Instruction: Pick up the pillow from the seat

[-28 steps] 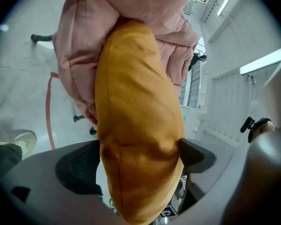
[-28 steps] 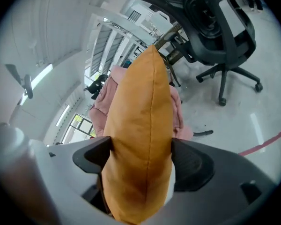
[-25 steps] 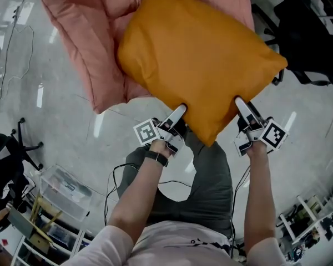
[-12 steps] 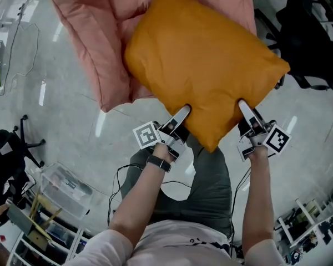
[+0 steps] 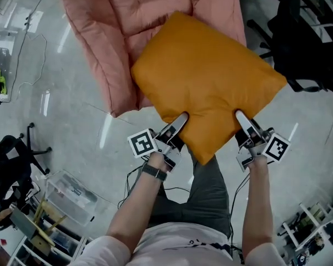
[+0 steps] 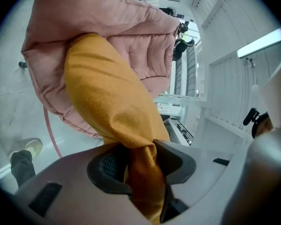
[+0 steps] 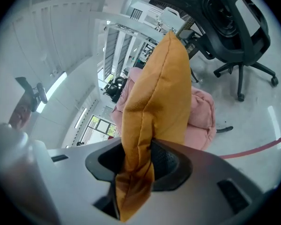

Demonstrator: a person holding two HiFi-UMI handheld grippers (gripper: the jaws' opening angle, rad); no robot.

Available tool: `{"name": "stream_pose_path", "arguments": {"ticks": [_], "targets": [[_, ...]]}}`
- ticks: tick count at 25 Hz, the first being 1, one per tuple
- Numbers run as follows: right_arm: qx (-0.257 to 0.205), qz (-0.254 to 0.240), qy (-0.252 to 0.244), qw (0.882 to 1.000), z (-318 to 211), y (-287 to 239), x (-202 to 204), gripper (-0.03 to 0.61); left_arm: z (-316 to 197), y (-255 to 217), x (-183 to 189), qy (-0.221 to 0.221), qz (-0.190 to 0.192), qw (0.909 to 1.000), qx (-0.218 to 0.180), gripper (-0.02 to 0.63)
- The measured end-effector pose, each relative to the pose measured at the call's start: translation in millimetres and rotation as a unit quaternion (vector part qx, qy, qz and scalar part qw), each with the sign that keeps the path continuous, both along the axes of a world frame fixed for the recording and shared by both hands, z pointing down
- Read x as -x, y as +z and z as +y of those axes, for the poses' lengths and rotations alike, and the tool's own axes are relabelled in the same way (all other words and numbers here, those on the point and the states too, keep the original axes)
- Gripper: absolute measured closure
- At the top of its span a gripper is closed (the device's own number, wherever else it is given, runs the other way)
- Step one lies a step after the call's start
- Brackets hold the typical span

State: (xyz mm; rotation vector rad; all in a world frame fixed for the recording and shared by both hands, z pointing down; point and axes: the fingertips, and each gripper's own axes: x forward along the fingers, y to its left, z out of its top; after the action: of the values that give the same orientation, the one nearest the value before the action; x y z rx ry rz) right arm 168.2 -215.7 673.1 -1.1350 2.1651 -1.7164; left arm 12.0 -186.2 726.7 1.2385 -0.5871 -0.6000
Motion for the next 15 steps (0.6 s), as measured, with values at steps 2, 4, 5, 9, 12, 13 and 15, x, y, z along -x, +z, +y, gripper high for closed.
{"name": "stream_pose_path", "arguments": {"ticks": [2,4,5,9,12,13,15], "targets": [[0.0,-0.001,0.002,1.0,4,-14,2,0.411,0,-16,2,0.009,-0.009,0.9999,-0.005,0.451],[-0.005,-0.004,0.007,1.0,7,-28,2,0.411,-1,-32,3,0.018,-0.017,0.9996,-0.011,0.46],[-0.01,-0.007,0.01,1.0,8,-35,2,0.411,-1,-39,3,0.022,-0.019,0.9995,-0.013,0.463],[-0.022,-0.016,0.026,0.999,12,-56,5,0.413,2,-59,8,0.037,-0.054,0.9976,-0.023,0.468],[-0.028,-0.028,0.039,0.998,13,-67,4,0.416,1,-74,7,0.037,-0.063,0.9971,-0.02,0.472],[-0.028,-0.033,0.044,0.998,13,-70,3,0.414,1,-78,7,0.041,-0.071,0.9964,-0.022,0.472],[-0.031,-0.039,0.051,0.997,13,-78,0,0.415,0,-85,8,0.055,-0.102,0.9923,-0.044,0.477]]}}
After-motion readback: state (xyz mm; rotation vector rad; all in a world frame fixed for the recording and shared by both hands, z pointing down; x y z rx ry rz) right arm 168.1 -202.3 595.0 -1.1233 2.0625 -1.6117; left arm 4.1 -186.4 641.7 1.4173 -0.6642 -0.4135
